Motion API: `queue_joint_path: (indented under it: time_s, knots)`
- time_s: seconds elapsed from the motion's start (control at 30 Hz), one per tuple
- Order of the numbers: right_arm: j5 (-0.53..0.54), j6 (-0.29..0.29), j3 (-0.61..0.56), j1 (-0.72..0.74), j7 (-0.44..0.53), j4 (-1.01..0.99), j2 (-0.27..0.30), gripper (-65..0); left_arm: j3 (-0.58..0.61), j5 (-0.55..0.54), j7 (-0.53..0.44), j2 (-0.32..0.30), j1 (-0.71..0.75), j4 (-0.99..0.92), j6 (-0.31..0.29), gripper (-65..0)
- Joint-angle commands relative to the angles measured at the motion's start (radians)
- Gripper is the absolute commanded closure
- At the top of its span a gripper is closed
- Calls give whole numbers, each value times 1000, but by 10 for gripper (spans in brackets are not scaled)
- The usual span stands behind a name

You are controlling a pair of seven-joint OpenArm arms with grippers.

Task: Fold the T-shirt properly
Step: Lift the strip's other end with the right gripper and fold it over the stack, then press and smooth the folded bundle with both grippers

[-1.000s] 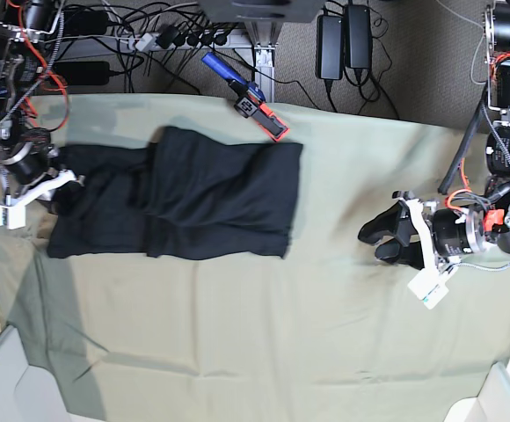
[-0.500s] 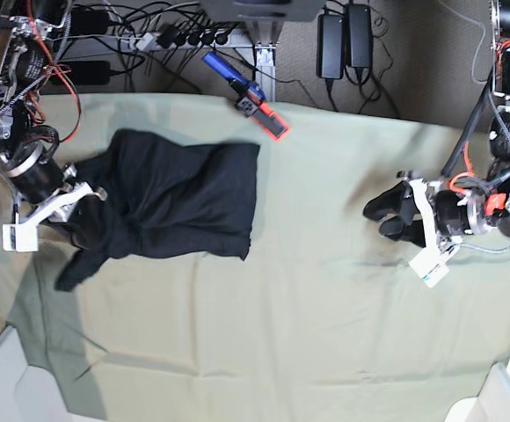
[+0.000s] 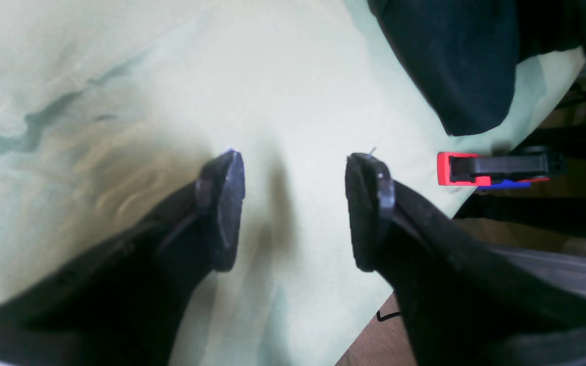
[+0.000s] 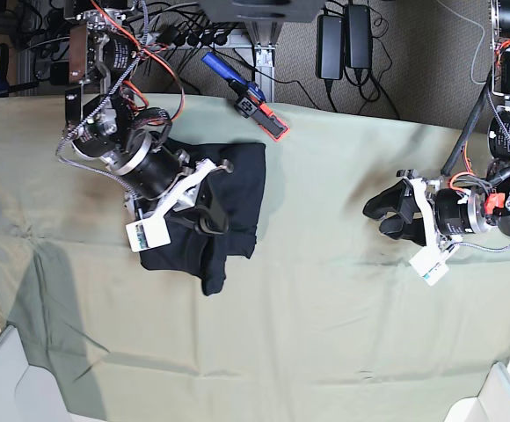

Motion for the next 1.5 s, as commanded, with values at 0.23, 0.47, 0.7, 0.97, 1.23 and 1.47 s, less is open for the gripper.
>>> queue_joint_path:
  time_s: [0.23, 0.47, 0.7, 0.97, 1.23, 1.47]
  knots:
    - [-33, 54, -83, 11, 57, -24, -15, 0, -9, -17, -16, -16, -17, 15, -10, -350]
    - [-47, 54, -108, 26, 106, -150, -36, -205, -9, -18, -18, -16, -17, 15, -10, -350]
    - [-48, 54, -234, 73, 105, -234, -35, -244, -16, -16, -26, -16, -17, 14, -10, -350]
    - [-44, 54, -342, 138, 105, -213, -47, -244, -178, -18, -44, -16, -17, 15, -10, -349]
    - [-103, 54, -329, 205, 105, -133, -84, -241, -227, -39, -44, -16, -7, 18, -10, -200]
    - [-266, 53, -117, 328, 105, -116, -74, 0, -83, -30, -44, -13, 11, 93, -10, 0]
